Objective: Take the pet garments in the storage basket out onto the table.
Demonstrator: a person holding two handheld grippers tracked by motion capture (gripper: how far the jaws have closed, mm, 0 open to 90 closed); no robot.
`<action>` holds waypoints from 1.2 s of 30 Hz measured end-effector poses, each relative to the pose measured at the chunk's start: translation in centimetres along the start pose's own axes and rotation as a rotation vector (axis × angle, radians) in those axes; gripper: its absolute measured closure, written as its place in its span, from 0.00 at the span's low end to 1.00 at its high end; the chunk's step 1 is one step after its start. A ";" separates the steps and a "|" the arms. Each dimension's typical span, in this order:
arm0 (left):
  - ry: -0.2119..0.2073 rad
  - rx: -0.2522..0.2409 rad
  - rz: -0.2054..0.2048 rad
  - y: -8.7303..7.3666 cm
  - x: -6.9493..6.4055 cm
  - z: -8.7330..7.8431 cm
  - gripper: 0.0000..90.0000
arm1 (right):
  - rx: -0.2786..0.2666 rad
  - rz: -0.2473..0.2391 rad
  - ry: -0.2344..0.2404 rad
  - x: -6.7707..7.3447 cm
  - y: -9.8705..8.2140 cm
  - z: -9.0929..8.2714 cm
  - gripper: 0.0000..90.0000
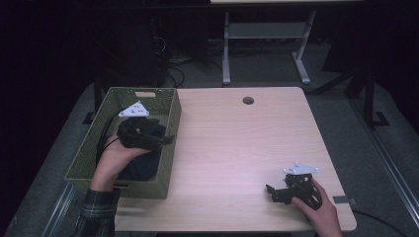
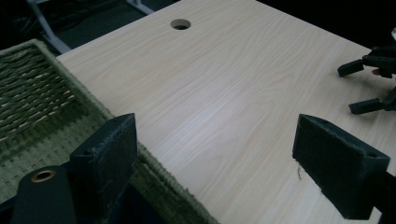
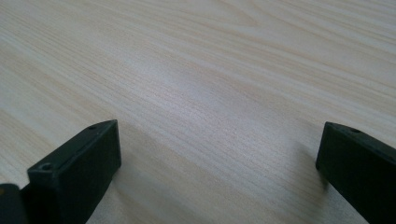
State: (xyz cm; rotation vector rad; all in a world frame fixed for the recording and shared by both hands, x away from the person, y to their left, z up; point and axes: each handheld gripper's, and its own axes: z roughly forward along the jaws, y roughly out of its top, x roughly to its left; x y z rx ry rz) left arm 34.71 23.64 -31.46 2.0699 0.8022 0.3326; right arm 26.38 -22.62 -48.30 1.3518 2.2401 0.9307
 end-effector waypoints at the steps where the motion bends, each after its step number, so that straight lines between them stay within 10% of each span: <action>1: 0.006 0.002 -0.001 -0.1 0.2 -0.1 0.15 | 0.000 0.000 0.000 0.0 0.0 0.0 0.00; 36: 0.200 0.137 -0.099 -5.7 6.7 0.0 0.15 | 0.000 -0.002 0.000 0.0 0.0 0.0 0.00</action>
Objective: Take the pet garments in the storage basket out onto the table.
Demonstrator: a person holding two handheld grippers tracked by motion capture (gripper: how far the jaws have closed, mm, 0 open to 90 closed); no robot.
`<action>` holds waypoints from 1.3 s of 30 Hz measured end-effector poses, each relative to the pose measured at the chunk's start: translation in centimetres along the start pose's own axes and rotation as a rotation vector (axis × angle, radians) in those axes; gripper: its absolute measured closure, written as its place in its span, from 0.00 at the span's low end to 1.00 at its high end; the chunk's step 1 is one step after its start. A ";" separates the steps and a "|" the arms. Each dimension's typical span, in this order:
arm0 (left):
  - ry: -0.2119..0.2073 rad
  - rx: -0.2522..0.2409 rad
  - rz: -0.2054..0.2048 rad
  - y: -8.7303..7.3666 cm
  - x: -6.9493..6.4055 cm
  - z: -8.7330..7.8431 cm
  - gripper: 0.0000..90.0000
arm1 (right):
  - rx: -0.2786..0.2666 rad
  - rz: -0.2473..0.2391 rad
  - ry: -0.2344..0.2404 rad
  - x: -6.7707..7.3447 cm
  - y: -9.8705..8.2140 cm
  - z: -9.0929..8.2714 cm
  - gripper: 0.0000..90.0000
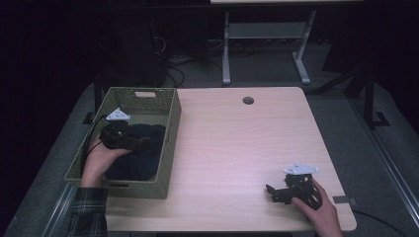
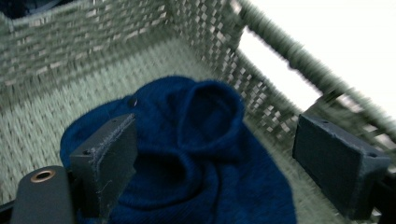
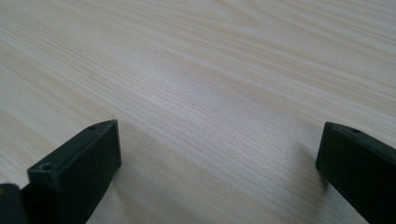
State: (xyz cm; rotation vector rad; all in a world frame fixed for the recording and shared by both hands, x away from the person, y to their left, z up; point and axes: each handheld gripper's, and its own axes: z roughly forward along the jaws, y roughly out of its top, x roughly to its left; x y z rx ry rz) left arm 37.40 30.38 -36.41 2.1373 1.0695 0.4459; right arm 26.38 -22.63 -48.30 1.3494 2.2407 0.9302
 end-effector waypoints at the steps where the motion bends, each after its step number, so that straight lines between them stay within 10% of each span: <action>1: 0.002 0.009 -0.004 -0.2 0.2 0.2 0.15 | 0.000 0.000 0.000 0.0 0.0 0.0 0.00; 39: 0.056 0.342 -0.002 -3.9 0.9 5.4 0.15 | 0.000 0.000 0.000 0.0 0.0 0.0 0.00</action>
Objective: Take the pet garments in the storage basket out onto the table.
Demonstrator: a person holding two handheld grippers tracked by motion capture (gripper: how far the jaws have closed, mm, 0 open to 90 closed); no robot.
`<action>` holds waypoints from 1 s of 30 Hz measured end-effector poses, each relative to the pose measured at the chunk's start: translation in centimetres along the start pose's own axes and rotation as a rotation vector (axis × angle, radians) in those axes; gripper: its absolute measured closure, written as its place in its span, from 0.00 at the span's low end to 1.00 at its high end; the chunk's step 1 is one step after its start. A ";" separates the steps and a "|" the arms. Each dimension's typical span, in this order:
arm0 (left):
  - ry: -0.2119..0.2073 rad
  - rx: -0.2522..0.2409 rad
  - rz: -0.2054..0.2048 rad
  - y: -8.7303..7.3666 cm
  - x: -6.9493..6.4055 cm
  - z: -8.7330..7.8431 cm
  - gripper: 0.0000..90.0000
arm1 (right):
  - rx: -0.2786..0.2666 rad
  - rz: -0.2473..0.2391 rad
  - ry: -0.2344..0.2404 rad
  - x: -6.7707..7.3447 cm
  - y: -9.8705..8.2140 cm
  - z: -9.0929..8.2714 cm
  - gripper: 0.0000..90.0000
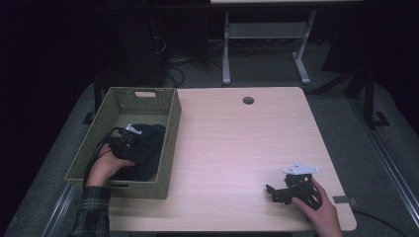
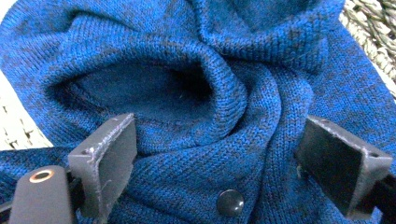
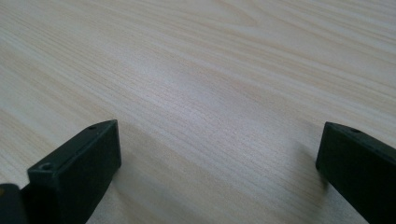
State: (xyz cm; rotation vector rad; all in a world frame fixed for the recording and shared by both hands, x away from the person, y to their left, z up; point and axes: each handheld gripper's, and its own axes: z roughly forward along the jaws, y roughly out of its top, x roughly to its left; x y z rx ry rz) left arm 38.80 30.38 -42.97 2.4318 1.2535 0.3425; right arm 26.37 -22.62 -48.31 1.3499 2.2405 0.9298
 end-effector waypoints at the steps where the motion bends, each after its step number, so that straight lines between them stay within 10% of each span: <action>1: 0.002 0.008 0.004 0.0 0.0 0.1 0.15 | 0.000 0.000 0.000 0.0 0.0 0.0 0.00; 5: 0.006 0.036 0.003 0.1 -0.2 0.3 0.17 | 0.000 0.000 0.000 0.0 0.0 0.0 0.00; 18: -0.036 0.075 -0.024 0.4 0.1 -0.7 0.69 | 0.000 0.000 0.001 0.0 0.0 0.0 0.00; 30: -0.077 -0.089 -0.097 0.5 1.1 -3.4 0.73 | 0.000 0.000 0.001 0.0 0.0 0.0 0.00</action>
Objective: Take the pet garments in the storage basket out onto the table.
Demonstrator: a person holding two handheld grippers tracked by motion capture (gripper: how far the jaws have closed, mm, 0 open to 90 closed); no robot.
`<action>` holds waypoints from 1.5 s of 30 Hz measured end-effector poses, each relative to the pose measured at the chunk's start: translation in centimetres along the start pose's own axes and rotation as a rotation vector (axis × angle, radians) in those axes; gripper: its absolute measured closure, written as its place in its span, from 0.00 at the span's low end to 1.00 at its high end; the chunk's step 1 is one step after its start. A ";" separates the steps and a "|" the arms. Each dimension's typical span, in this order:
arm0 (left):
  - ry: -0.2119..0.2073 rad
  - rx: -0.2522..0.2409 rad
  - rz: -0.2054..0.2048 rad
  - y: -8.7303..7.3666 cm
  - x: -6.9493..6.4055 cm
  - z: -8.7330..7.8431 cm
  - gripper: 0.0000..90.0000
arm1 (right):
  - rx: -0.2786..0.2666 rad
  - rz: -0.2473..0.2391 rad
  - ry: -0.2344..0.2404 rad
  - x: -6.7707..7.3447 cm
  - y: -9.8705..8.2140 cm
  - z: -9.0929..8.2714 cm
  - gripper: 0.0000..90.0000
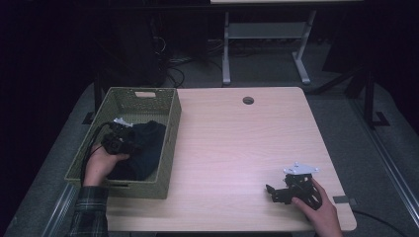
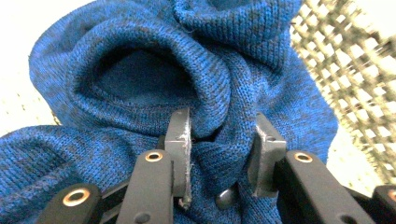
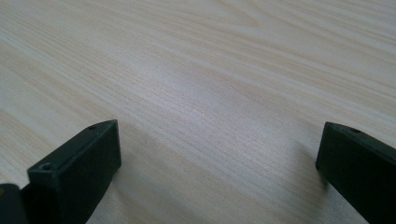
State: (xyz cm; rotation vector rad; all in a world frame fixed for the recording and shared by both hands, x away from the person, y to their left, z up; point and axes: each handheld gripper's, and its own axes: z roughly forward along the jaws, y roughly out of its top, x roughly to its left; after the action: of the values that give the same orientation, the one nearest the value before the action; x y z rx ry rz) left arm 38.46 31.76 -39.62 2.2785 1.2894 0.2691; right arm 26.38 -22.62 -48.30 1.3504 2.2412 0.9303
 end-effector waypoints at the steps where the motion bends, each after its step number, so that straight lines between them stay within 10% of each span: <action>1: 0.000 -0.014 -0.001 0.0 0.0 -0.4 0.73 | 0.000 0.000 0.000 0.0 0.0 0.0 0.00; 23: -0.084 -0.413 -0.022 1.0 -0.6 -7.9 0.75 | 0.000 0.001 0.000 0.0 0.0 0.0 0.00; 45: -0.186 -0.619 0.037 2.6 -3.1 -11.3 0.76 | -0.001 0.000 0.001 0.0 0.0 0.0 0.00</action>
State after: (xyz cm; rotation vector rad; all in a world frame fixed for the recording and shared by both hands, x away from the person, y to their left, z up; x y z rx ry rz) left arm 34.20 31.73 -28.40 1.7515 0.9078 0.3953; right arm 26.40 -22.60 -48.30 1.3497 2.2410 0.9323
